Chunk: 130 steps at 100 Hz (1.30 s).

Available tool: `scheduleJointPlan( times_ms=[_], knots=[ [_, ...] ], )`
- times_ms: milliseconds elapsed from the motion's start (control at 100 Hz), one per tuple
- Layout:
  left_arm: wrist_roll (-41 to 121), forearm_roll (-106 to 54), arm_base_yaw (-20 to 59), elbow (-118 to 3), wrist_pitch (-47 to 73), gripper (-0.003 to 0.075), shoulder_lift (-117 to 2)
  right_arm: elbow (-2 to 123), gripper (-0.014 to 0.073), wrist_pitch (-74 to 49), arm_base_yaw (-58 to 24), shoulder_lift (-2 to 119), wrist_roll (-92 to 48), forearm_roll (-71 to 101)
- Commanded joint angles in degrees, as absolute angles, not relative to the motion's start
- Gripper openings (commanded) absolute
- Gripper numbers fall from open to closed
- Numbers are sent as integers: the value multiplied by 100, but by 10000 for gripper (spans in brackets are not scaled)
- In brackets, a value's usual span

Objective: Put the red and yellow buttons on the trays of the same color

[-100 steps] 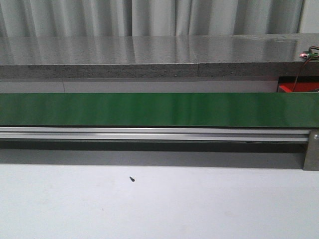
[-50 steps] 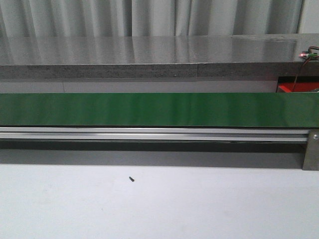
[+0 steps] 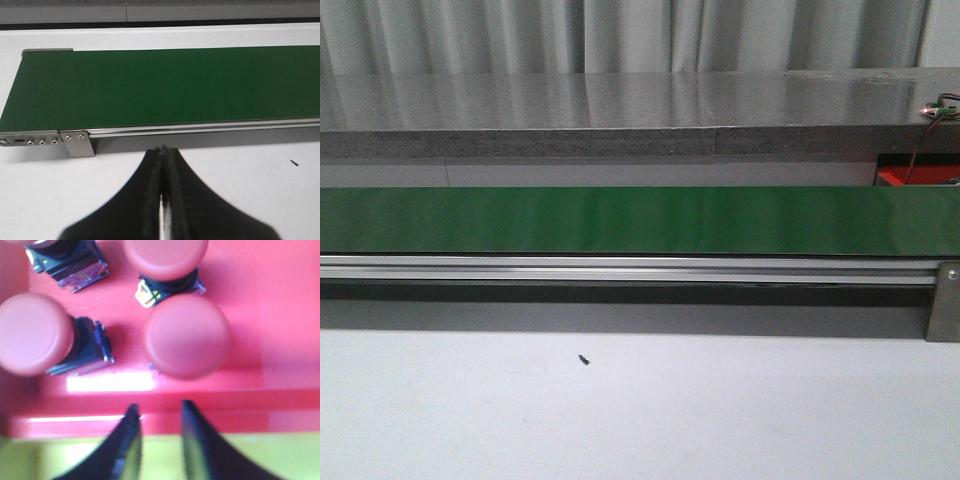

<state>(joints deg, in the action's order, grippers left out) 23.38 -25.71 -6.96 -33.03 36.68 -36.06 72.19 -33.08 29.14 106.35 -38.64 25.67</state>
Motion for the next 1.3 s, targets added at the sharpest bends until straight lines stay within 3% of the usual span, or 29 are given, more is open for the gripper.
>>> scheduleJointPlan(
  times_ms=[0,70,390,1290],
  knots=[
    [2345,-2742,-667,-3455,3356,-20,-3595,7076,-25,-2834,2930,10035,-3884,2704],
    [2345,-2742,-667,-3455,3356,-20,-3595,6832,-130,-2669,2930,9785,-3884,2704],
    [2345,-2742,-667,-3455,3356,-20,-3595,5725,-123,-1867,2769,8513,-3884,2940],
    [2345,-2742,-667,-3455,3356,-20,-3595,3621,-123,-1143,144,5969,-3879,4200]
  ],
)
